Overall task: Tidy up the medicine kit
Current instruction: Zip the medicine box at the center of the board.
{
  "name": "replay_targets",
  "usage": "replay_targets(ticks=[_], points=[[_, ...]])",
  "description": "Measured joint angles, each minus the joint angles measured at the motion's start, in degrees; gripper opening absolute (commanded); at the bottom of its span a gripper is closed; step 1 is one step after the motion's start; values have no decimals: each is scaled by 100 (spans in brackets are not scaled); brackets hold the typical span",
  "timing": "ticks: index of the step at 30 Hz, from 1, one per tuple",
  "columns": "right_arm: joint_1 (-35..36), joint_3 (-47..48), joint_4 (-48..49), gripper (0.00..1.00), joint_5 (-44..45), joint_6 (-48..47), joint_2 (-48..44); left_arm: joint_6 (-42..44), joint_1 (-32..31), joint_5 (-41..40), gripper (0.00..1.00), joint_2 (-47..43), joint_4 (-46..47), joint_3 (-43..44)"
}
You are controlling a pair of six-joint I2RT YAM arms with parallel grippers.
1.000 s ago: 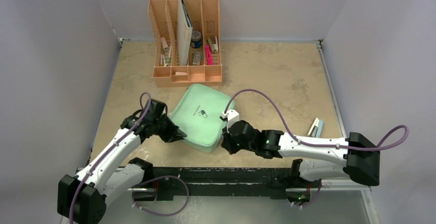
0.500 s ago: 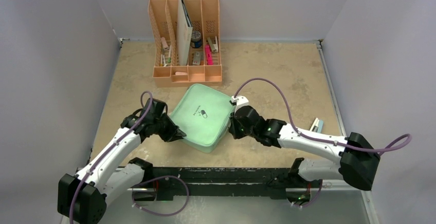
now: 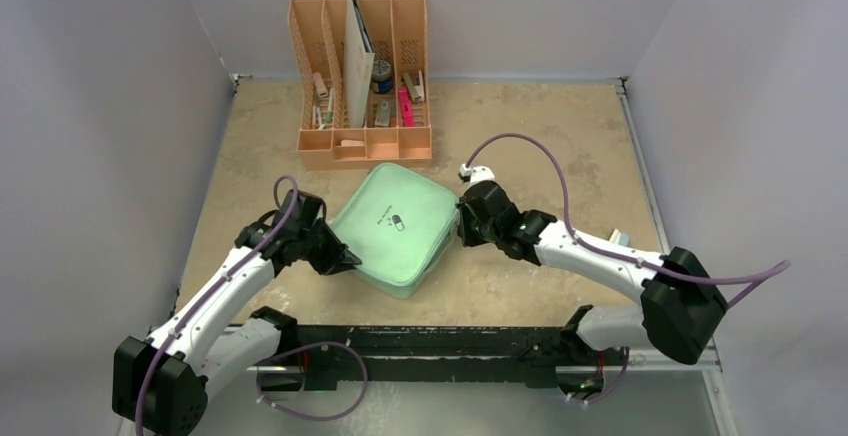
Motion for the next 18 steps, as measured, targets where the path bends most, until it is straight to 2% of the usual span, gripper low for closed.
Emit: replay_targets(ticks=[18], points=[[-743, 306, 33, 0, -225, -227, 422, 238, 0, -72, 0, -63, 114, -2]])
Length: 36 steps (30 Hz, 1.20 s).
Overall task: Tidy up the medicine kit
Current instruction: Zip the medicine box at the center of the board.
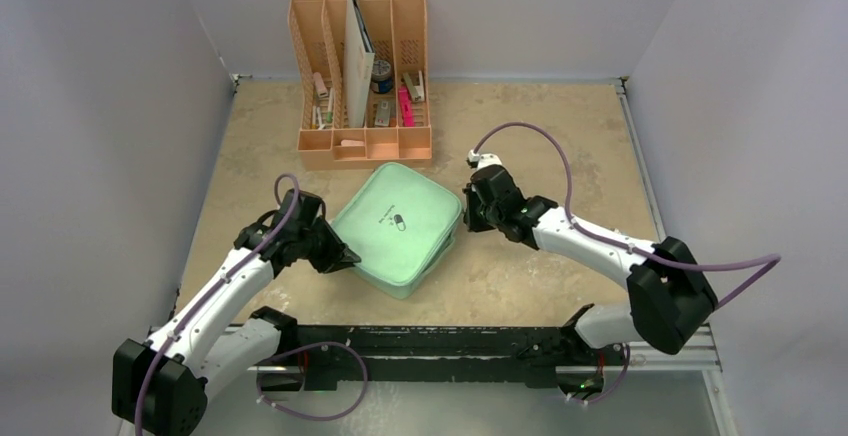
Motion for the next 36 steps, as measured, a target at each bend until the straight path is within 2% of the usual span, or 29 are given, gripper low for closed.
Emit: replay_targets(ticks=[12, 19, 28, 36], points=[[-83, 195, 98, 0, -160, -37, 264, 125, 15, -20, 0, -57, 7, 0], [-83, -203, 31, 0, -240, 151, -258, 369, 15, -42, 0, -44, 15, 55], [-90, -603, -396, 0, -306, 442, -946, 1429, 15, 114, 0, 372, 267, 326], [-114, -699, -1309, 0, -411, 922, -1606, 2164, 15, 332, 0, 1051, 428, 754]])
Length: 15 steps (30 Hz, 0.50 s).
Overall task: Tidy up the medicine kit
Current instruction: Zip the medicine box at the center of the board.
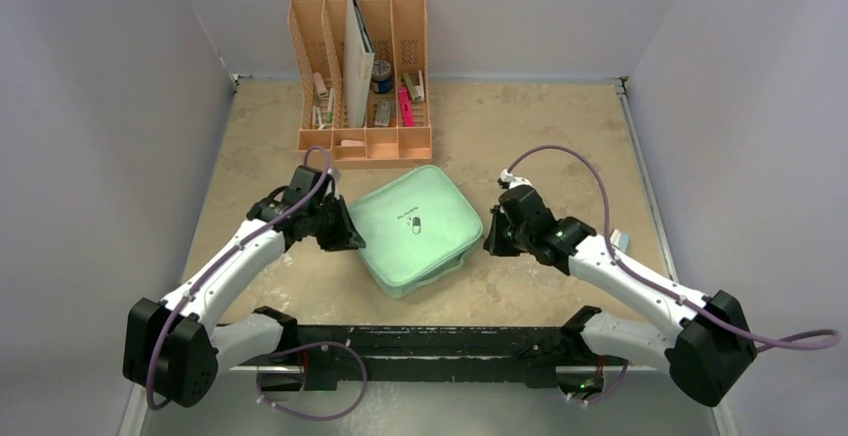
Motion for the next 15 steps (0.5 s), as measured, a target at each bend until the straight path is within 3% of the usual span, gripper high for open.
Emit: replay_targets(ticks=[5, 11, 15], points=[[15, -223, -234, 0, -271, 101, -407, 164, 20, 238, 2, 260, 168, 35], [175, -444, -234, 0, -828, 85, -640, 138, 151, 407, 23, 732, 326, 219], [693, -444, -245, 0, -824, 142, -713, 98, 273, 151, 37, 1147, 284, 643]])
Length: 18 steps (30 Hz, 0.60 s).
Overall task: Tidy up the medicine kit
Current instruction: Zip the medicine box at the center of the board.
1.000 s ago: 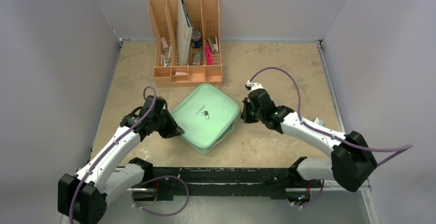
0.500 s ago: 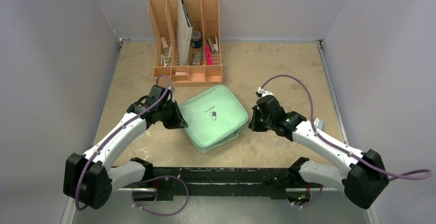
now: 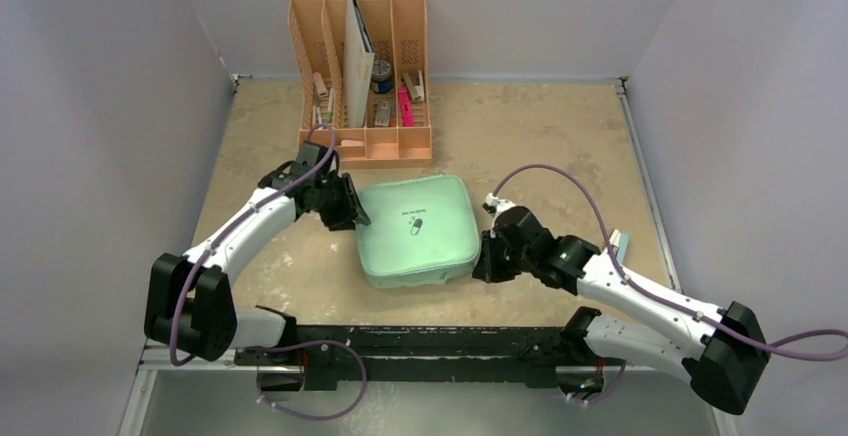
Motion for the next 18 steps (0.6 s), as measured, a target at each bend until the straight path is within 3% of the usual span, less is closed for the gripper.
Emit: replay_targets(ticks=[9, 14, 18], points=[[1082, 0, 535, 0, -96, 428, 345, -144, 380, -868, 60, 264, -535, 1440], [1290, 66, 837, 0, -96, 435, 734, -315, 435, -1445, 63, 20, -1132, 1681], [1469, 245, 911, 0, -70, 433, 933, -520, 538, -1460, 62, -382, -1530, 1679]])
